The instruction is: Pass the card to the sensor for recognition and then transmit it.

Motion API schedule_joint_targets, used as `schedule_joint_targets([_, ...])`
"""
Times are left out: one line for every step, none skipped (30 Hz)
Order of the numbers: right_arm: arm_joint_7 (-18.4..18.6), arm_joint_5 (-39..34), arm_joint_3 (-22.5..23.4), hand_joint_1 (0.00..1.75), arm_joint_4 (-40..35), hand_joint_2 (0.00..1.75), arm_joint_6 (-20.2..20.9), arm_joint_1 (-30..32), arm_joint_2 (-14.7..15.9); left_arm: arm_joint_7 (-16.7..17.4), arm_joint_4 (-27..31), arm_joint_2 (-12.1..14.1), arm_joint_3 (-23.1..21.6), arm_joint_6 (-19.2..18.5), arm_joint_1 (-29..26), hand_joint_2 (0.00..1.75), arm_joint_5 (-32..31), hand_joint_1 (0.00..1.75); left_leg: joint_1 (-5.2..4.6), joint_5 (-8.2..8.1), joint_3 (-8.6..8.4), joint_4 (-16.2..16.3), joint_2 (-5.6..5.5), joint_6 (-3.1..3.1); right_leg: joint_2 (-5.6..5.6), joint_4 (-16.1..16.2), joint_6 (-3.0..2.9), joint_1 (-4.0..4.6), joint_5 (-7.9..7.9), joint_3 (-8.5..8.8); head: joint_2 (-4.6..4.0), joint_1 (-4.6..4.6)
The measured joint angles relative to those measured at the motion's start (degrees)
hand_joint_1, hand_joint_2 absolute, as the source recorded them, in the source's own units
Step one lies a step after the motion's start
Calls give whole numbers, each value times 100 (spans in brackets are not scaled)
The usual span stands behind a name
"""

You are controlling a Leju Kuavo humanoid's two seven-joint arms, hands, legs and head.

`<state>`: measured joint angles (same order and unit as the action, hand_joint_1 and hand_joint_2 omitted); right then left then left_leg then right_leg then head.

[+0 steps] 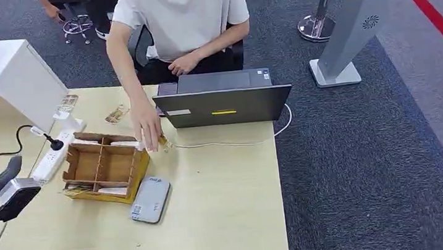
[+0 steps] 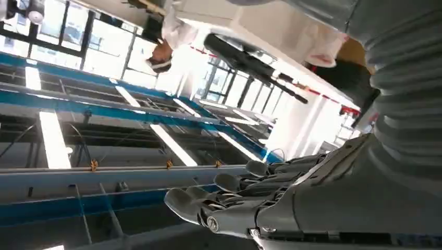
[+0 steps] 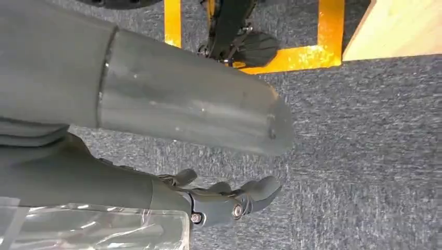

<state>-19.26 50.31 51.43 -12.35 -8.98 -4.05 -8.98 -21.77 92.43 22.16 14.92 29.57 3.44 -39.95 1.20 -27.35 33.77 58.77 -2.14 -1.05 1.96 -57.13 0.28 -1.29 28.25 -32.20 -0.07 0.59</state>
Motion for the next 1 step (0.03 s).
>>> schedule_joint_targets([0, 0, 5, 0, 2, 0, -2, -11, 0, 44, 75, 0, 117, -18, -92, 175, 0, 0, 0, 0, 3, -2, -3, 0, -3, -1, 0, 0, 0, 8, 0, 2])
